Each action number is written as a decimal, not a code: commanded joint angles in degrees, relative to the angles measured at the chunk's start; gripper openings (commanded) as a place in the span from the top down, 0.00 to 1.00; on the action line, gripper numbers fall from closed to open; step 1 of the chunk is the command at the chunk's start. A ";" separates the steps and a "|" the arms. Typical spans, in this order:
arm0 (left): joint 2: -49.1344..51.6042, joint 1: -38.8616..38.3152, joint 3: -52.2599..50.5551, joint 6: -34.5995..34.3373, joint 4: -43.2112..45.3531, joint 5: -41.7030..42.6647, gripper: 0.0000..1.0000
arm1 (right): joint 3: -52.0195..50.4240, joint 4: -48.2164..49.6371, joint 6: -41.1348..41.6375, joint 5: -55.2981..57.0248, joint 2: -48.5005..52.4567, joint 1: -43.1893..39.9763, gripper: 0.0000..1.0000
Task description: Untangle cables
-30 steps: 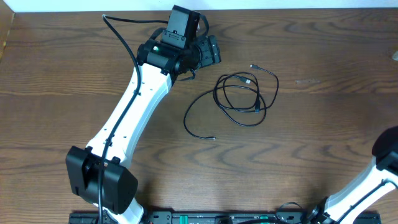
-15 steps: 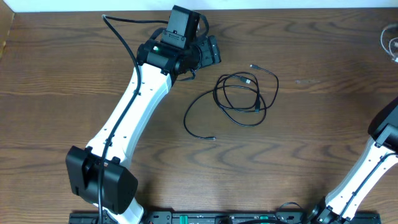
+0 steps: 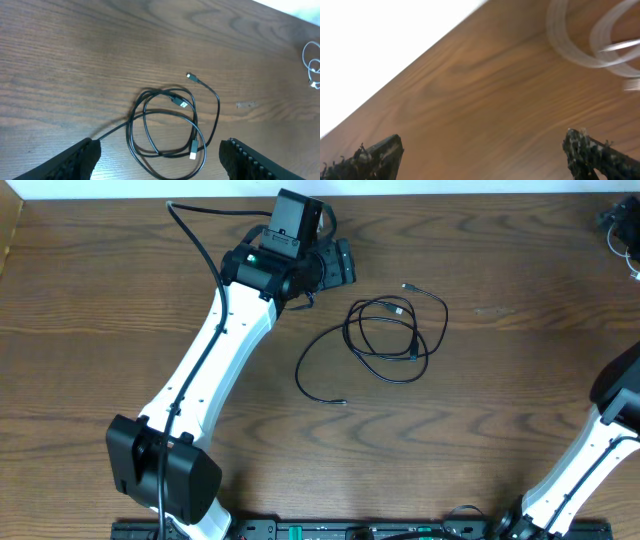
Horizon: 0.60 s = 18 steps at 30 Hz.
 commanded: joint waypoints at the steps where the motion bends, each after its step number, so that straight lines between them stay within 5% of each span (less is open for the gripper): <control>1: 0.70 -0.24 0.39 3.39 -1.03 -0.13 0.19 | 0.61 -5.66 -8.15 -14.53 -5.51 4.96 0.01; 7: 0.70 -0.04 0.39 10.32 -6.69 0.09 0.19 | 0.50 -16.17 -13.44 -18.18 -5.16 12.92 0.01; 18: 2.82 0.26 0.39 21.27 -14.34 6.82 0.22 | 0.46 -21.75 -12.31 5.62 -4.90 25.75 0.01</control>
